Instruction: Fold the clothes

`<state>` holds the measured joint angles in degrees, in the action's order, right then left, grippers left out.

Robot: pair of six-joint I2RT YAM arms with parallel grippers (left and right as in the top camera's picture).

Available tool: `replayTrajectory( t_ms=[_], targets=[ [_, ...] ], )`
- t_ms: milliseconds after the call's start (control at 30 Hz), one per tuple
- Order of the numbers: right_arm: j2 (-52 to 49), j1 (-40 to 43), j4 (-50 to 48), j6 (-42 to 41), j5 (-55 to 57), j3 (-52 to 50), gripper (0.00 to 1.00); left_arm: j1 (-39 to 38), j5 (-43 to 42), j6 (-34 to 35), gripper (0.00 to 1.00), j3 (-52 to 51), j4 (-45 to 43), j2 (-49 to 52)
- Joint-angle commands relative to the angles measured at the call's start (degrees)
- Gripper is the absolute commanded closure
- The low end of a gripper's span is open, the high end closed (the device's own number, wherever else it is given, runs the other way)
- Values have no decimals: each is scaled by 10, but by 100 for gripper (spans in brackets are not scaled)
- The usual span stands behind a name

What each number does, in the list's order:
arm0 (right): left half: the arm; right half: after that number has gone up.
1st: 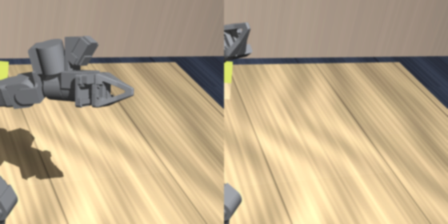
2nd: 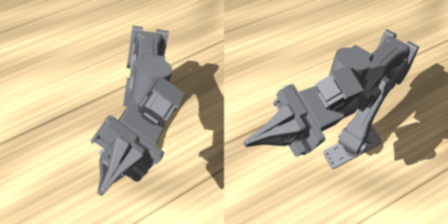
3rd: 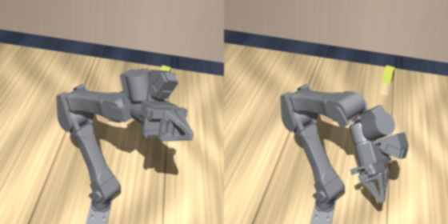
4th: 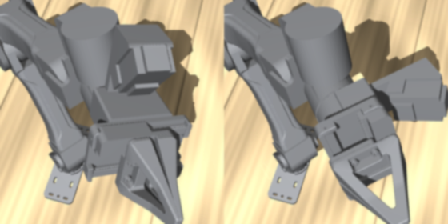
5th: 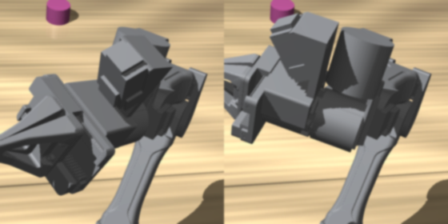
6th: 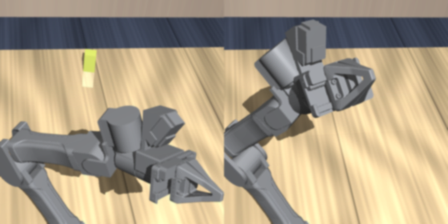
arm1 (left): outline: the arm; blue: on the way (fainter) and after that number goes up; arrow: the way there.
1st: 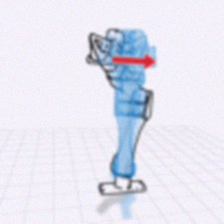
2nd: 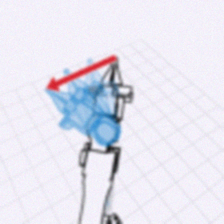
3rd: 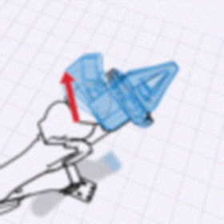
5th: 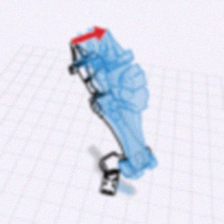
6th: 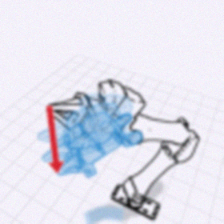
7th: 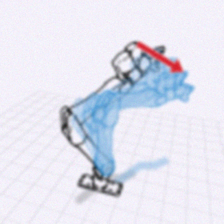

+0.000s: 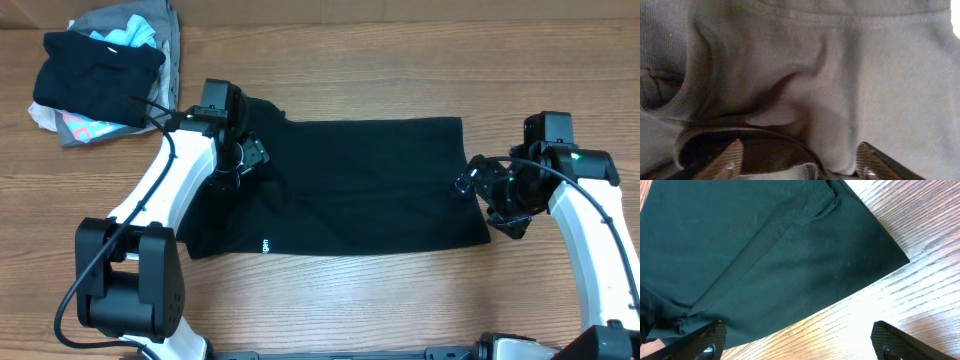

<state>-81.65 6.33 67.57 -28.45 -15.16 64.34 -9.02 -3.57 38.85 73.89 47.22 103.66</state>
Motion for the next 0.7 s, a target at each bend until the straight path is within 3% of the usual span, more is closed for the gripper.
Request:
replayTrajectory(
  t_ms=[0,300,333,367,433,500,533,600,667],
  targets=[
    [1,1,-1,4,1,-2,3,0,31,-47,19,20,23,8],
    [1,1,-3,4,0,-2,3,9,89,-71,22,111,197,7],
    [1,1,-2,4,0,-2,4,9,90,-71,25,111,213,7],
    [1,1,0,4,0,-2,6,9,91,-66,35,111,229,7],
    [1,1,3,4,0,-2,20,9,91,-65,69,111,258,7],
    [1,1,7,4,-2,-2,44,6,85,-66,90,111,278,7],
    [1,0,8,4,-5,-2,54,3,69,-74,96,110,284,7],
    [1,-5,11,4,-20,-2,71,-5,23,-110,96,105,285,7],
    [1,-17,12,4,-37,-3,81,-22,-23,-141,96,99,284,7]
  ],
)
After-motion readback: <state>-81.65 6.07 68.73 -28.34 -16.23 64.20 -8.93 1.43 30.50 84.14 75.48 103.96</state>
